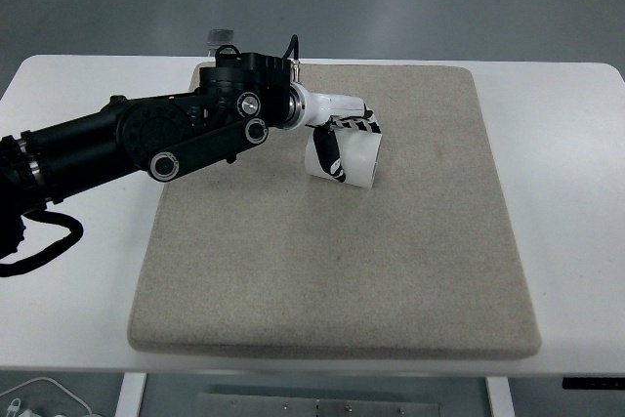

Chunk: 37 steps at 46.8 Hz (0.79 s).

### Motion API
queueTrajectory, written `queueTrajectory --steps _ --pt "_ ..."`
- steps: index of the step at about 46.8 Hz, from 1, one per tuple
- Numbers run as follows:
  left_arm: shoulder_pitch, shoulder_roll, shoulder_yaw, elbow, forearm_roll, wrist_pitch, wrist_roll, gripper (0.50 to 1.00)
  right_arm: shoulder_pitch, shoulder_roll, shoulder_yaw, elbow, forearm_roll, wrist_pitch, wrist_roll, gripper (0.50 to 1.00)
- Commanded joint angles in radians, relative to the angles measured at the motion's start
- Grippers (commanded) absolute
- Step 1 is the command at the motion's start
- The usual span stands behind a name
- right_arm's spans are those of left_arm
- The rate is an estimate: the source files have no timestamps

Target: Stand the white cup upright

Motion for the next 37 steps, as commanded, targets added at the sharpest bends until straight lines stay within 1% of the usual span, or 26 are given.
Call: queueTrajectory --steps 1,3,4,9,19,32,37 --pt "-0.002 0.0 -0.007 0.0 -0.004 0.0 0.0 0.557 0.0 0.0 0.0 0.0 0.0 0.0 0.0 0.93" --pt "-0.002 0.0 -0.011 0.0 -0.005 0.0 0.0 0.512 0.0 0.0 0.0 0.0 0.0 0.0 0.0 0.93" --pt "-0.002 0.0 -0.013 0.0 -0.008 0.0 0.0 0.501 0.0 0.0 0.0 0.0 0.0 0.0 0.0 0.93" --pt "-0.005 0.001 -0.026 0.0 -0.021 0.0 -0.003 0.5 0.0 0.0 0.0 0.0 0.0 0.0 0.001 0.93" --pt "-0.008 0.017 -0.138 0.021 -0.047 -0.01 -0.006 0.5 0.0 0.0 0.0 0.0 0.0 0.0 0.0 0.93" --pt "-0.012 0.098 -0.201 0.035 -0.22 -0.013 -0.012 0.5 0.0 0.0 0.0 0.0 0.0 0.0 0.0 0.93" --pt "-0.015 0.133 -0.249 0.046 -0.272 -0.026 -0.017 0.5 0.0 0.0 0.0 0.0 0.0 0.0 0.0 0.93"
